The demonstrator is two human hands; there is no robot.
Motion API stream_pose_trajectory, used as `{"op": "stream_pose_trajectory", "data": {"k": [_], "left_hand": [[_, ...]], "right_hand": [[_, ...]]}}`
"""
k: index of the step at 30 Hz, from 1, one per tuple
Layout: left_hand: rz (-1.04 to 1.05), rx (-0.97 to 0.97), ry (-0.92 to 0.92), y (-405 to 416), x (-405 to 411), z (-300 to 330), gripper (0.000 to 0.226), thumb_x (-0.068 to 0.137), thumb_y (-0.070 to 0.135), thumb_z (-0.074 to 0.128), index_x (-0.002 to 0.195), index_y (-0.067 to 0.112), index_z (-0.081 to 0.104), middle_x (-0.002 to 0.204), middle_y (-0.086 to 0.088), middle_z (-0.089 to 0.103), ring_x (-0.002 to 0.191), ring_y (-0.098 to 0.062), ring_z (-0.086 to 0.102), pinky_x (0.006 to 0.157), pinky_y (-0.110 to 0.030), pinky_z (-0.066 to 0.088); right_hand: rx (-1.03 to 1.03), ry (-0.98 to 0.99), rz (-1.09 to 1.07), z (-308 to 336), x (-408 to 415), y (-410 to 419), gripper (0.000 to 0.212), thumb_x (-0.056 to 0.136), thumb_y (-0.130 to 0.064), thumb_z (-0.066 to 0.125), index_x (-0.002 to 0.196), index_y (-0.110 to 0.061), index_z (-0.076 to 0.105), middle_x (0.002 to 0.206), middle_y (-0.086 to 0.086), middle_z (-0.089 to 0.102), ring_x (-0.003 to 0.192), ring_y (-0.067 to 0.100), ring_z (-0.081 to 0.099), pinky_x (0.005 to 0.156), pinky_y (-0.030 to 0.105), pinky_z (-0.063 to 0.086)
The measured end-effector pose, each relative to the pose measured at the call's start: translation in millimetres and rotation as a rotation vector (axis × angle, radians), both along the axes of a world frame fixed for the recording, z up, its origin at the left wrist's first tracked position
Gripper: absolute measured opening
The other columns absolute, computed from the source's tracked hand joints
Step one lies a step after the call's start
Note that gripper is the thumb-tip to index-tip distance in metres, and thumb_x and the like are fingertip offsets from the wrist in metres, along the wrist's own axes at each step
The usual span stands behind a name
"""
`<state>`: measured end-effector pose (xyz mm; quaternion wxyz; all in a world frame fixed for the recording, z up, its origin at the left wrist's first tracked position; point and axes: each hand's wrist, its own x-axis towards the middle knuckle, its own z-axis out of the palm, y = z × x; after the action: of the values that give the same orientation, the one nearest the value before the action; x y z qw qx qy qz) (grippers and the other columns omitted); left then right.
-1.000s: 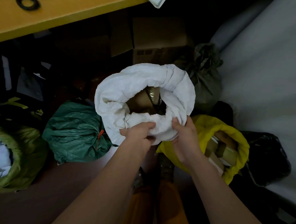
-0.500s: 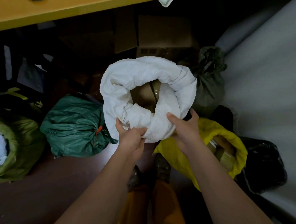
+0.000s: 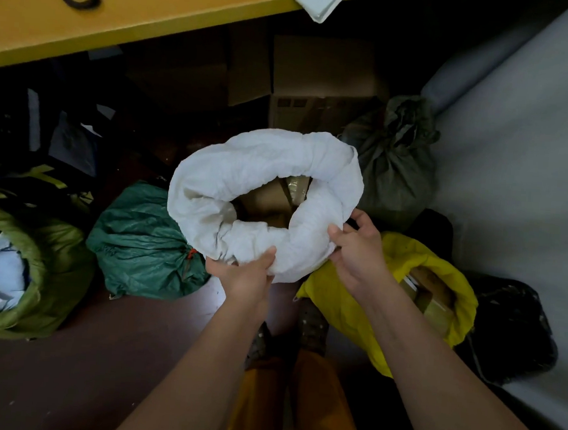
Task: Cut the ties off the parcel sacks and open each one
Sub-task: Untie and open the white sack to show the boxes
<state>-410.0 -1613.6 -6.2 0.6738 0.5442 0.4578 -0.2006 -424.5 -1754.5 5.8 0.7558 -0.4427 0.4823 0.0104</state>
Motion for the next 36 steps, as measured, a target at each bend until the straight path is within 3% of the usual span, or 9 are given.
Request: {"op": "stream_pose_trajectory", "data": {"k": [4, 10, 13, 17, 21, 25, 28, 32, 36], "left_hand": [[-0.023, 0.174, 0.166, -10.7, 0.9, 2.9, 0.102, 0.068, 0.008, 0.085, 0.143, 0.022, 0.018, 0.139, -0.009, 0.041, 0.116, -0.030, 0.055, 0.090, -0.049, 0.053], [-0.139, 0.145, 0.329, -44.7, 9.5, 13.8, 0.142, 0.046, 0.050, 0.092, 0.148, 0.030, -0.006, 0.150, -0.013, 0.027, 0.127, -0.037, 0.044, 0.095, -0.055, 0.048], [-0.171, 0.186, 0.352, -53.4, 18.2, 13.4, 0.138, 0.050, 0.041, 0.093, 0.148, 0.023, -0.003, 0.142, -0.018, 0.038, 0.119, -0.035, 0.051, 0.091, -0.049, 0.051], [-0.093, 0.177, 0.245, -61.2, 21.3, 13.4, 0.117, 0.069, 0.010, 0.083, 0.149, 0.022, -0.002, 0.133, -0.019, 0.046, 0.081, -0.021, 0.056, 0.053, -0.033, 0.048], [0.052, -0.057, 0.109, -60.2, 20.9, 11.9, 0.106, 0.078, -0.014, 0.067, 0.149, 0.030, 0.002, 0.140, -0.010, 0.041, 0.109, -0.026, 0.059, 0.089, -0.046, 0.054], [0.065, -0.177, 0.057, -58.5, 17.6, 10.4, 0.105, 0.081, -0.016, 0.061, 0.150, 0.037, 0.003, 0.146, -0.009, 0.039, 0.117, -0.028, 0.057, 0.098, -0.047, 0.049], [0.065, -0.167, 0.024, -56.5, 14.4, 7.1, 0.104, 0.082, -0.014, 0.063, 0.149, 0.042, 0.007, 0.151, -0.009, 0.034, 0.116, -0.022, 0.058, 0.095, -0.041, 0.051], [-0.006, -0.100, -0.040, -55.2, 9.6, 0.8, 0.107, 0.080, -0.011, 0.067, 0.147, 0.048, 0.007, 0.154, -0.004, 0.025, 0.098, -0.007, 0.059, 0.079, -0.030, 0.056], [-0.058, -0.044, -0.150, -51.0, 8.4, -8.3, 0.107, 0.079, -0.010, 0.067, 0.142, 0.056, 0.013, 0.142, -0.006, 0.045, 0.106, -0.013, 0.063, 0.075, -0.033, 0.057]], "right_hand": [[-0.053, 0.026, 0.021, -2.3, -2.9, -9.8, 0.035, 0.091, 0.013, 0.048, 0.107, -0.017, 0.055, 0.117, 0.014, 0.066, 0.107, 0.026, 0.064, 0.094, 0.044, 0.053], [-0.124, 0.037, 0.145, -4.5, -4.0, -14.3, 0.040, 0.090, 0.011, 0.047, 0.105, -0.025, 0.057, 0.116, 0.009, 0.066, 0.109, 0.024, 0.064, 0.098, 0.046, 0.052], [-0.092, 0.012, 0.172, -5.0, -5.1, -19.5, 0.040, 0.091, 0.011, 0.046, 0.107, -0.024, 0.057, 0.116, 0.010, 0.067, 0.109, 0.024, 0.065, 0.097, 0.045, 0.052], [-0.050, -0.012, 0.214, -6.3, -3.4, -27.8, 0.039, 0.093, 0.011, 0.045, 0.123, -0.013, 0.053, 0.120, 0.013, 0.065, 0.111, 0.025, 0.064, 0.096, 0.041, 0.053], [0.026, -0.052, 0.188, -6.1, -0.4, -32.8, 0.036, 0.093, 0.008, 0.050, 0.115, -0.021, 0.053, 0.117, 0.009, 0.067, 0.107, 0.021, 0.066, 0.077, 0.029, 0.057], [-0.077, 0.064, 0.109, -7.0, 1.6, -37.1, 0.034, 0.088, 0.006, 0.059, 0.110, -0.019, 0.055, 0.113, 0.007, 0.067, 0.104, 0.023, 0.066, 0.077, 0.032, 0.057], [-0.281, 0.066, 0.134, -5.9, 4.0, -40.4, 0.050, 0.079, 0.009, 0.065, 0.107, -0.028, 0.049, 0.109, 0.003, 0.063, 0.099, 0.020, 0.064, 0.082, 0.035, 0.057], [-0.360, -0.138, 0.192, -1.1, 11.9, -36.0, 0.073, 0.081, -0.002, 0.064, 0.130, -0.043, 0.029, 0.133, 0.002, 0.048, 0.114, 0.013, 0.056, 0.080, 0.018, 0.053], [-0.520, -0.163, 0.391, -2.6, 21.9, -31.4, 0.080, 0.082, -0.014, 0.072, 0.145, -0.039, 0.030, 0.146, -0.004, 0.037, 0.130, 0.008, 0.043, 0.106, 0.035, 0.044]]}}
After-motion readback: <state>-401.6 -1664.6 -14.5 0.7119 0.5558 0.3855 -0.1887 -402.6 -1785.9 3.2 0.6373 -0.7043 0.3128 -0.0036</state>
